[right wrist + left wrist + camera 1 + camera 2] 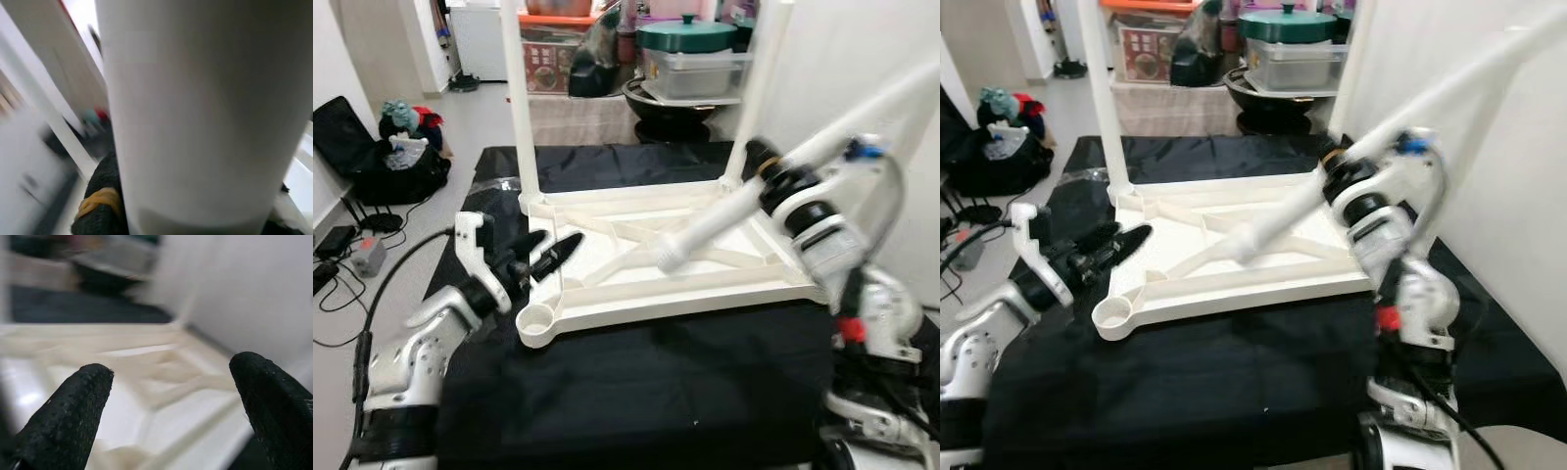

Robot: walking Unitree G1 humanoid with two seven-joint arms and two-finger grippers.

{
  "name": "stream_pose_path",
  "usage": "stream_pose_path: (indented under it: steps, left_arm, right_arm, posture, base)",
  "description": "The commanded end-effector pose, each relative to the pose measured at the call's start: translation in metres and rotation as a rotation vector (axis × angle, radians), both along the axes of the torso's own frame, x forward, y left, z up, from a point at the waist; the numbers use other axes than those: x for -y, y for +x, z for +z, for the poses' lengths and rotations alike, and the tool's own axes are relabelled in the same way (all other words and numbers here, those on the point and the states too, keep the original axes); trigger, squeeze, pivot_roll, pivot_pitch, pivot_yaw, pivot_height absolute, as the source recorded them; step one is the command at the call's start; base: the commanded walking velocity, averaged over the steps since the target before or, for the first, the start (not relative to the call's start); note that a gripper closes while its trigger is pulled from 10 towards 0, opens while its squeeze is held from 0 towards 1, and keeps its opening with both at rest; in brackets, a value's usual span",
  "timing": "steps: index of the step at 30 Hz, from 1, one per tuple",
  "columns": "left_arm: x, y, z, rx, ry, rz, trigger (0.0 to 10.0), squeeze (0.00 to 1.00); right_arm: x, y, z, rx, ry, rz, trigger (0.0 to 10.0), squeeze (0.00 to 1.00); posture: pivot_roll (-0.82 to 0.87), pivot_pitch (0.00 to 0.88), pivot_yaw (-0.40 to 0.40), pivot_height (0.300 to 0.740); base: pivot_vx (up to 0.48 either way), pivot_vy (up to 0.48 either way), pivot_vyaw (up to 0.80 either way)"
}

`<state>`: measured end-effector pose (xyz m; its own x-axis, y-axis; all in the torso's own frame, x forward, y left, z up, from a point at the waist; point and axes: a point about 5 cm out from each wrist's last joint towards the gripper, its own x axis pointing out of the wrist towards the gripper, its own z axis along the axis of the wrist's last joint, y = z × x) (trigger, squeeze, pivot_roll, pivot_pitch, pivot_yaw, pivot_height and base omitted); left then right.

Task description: Building children table

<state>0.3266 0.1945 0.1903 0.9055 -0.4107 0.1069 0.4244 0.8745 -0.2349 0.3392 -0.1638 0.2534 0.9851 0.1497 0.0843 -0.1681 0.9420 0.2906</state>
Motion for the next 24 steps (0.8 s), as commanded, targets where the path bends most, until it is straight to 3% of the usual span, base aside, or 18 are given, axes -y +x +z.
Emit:
stream_pose_path:
  steps: [1, 3, 10, 18, 24]
  left_arm:
    - [-0.002, -0.001, -0.007, -0.021, 0.06, 0.036, 10.0, 0.0]
    - [0.0, -0.003, -0.006, -0.015, 0.082, 0.032, 10.0, 0.0]
    - [0.008, -0.005, -0.006, 0.011, 0.163, 0.018, 10.0, 0.0]
    - [0.015, -0.004, -0.008, 0.043, 0.197, 0.034, 10.0, 0.0]
    - [0.02, -0.004, -0.008, 0.057, 0.211, 0.046, 10.0, 0.0]
  right_arm:
    - [-0.001, 0.001, -0.005, -0.026, -0.069, -0.031, 10.0, 0.0]
    - [-0.002, 0.002, -0.01, -0.058, -0.129, -0.064, 10.0, 0.0]
    - [-0.004, 0.002, -0.016, -0.084, -0.098, -0.079, 10.0, 0.0]
    - [-0.01, -0.002, -0.017, 0.01, -0.045, -0.097, 10.0, 0.0]
    - [-0.012, -0.007, -0.007, 0.09, -0.059, -0.119, 10.0, 0.0]
  posture:
    - [0.06, 0.0, -0.053, 0.74]
    - [0.06, 0.0, -0.052, 0.74]
    - [0.06, 0.0, -0.055, 0.74]
    - [0.06, 0.0, -0.052, 0.74]
    - [0.06, 0.0, -0.054, 0.74]
  base:
    - [0.0, 0.0, 0.0]
    - [0.0, 0.0, 0.0]
    - [0.0, 0.0, 0.0]
    - [0.0, 0.0, 0.0]
    - [0.0, 0.311, 0.0]
